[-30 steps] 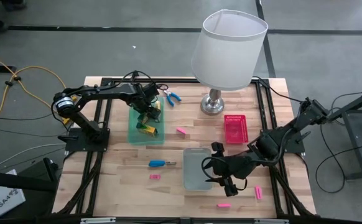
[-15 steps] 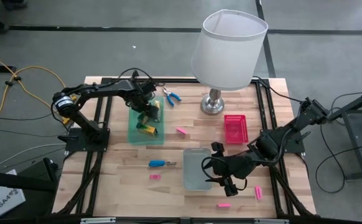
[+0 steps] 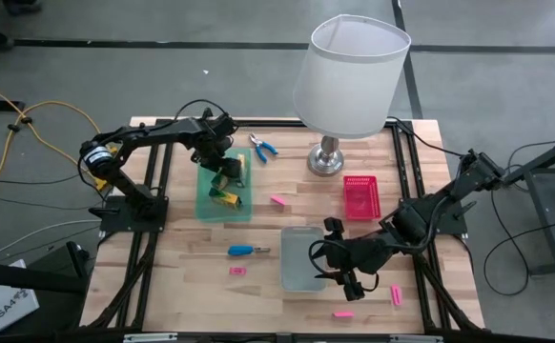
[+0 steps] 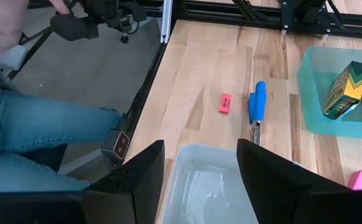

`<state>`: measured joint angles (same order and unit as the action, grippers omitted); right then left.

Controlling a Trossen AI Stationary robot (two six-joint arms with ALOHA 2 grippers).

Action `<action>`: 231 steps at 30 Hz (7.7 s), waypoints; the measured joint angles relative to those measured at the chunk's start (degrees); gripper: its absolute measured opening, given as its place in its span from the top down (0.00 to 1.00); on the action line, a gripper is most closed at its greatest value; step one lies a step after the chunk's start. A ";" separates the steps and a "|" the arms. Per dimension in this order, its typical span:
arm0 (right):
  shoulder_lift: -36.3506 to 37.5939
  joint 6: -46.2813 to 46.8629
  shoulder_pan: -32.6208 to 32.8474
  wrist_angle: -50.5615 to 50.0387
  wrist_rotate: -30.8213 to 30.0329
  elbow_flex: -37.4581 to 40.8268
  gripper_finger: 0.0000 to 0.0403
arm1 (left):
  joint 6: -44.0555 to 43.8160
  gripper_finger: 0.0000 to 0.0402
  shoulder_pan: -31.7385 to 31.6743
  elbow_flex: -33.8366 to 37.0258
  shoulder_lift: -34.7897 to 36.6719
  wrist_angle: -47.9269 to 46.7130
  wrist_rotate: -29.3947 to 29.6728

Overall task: Pick & Place School Supplies
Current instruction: Put the crayon box into the green bin, then put the blue puncher into the gray bin

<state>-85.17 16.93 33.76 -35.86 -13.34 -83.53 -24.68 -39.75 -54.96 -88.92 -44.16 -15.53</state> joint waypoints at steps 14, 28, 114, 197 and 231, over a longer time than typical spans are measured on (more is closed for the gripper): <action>-0.02 -0.08 0.00 0.02 0.00 0.00 0.52 | 0.83 0.44 0.07 -0.27 2.11 -0.12 1.20; -0.02 -0.22 0.00 0.02 -0.15 0.00 0.52 | 1.03 0.44 3.45 -1.95 10.92 -0.02 2.50; -9.11 2.69 -9.81 -1.57 4.83 0.04 0.52 | -3.61 0.44 71.24 -1.88 7.51 4.85 38.26; -9.03 2.75 -8.46 -0.74 6.03 0.04 0.52 | -2.24 0.44 68.35 -1.86 -2.23 8.83 31.82; -9.03 2.75 -8.46 -0.74 6.03 0.04 0.52 | -0.74 0.83 68.35 -1.88 -2.15 9.03 33.64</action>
<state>-94.19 19.68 25.30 -36.60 -7.31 -83.48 -25.42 28.60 -56.84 -91.08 -35.14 18.11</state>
